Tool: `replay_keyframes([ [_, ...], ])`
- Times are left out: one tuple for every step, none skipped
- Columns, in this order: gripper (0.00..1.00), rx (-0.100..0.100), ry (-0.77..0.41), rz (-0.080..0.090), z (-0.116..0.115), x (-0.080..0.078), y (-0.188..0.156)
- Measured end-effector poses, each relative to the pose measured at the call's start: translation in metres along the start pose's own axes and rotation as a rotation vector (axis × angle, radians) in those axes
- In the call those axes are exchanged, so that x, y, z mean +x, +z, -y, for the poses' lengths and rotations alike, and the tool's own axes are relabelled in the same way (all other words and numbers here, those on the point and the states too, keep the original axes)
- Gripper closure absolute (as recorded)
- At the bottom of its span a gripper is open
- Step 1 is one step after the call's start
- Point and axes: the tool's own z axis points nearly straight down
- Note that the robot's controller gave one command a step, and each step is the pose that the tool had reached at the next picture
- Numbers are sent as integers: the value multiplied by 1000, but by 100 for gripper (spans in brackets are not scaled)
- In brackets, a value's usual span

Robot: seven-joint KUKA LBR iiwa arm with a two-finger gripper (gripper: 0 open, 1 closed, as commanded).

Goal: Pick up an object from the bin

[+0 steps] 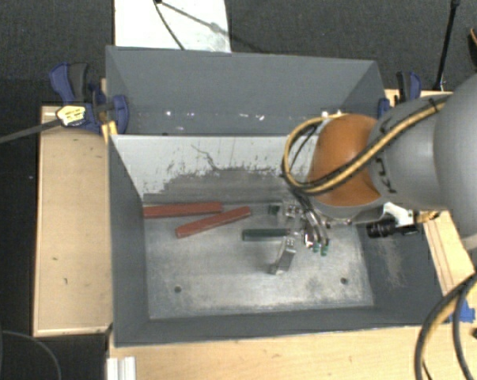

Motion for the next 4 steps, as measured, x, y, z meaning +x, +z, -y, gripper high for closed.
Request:
replay_keyframes([
  [0,0,-378,10,41,-34,-5],
  [0,-3,-337,5,19,-18,-4],
  [100,-2,-333,6,21,-19,-4],
  [100,0,-514,14,35,-17,-144],
])
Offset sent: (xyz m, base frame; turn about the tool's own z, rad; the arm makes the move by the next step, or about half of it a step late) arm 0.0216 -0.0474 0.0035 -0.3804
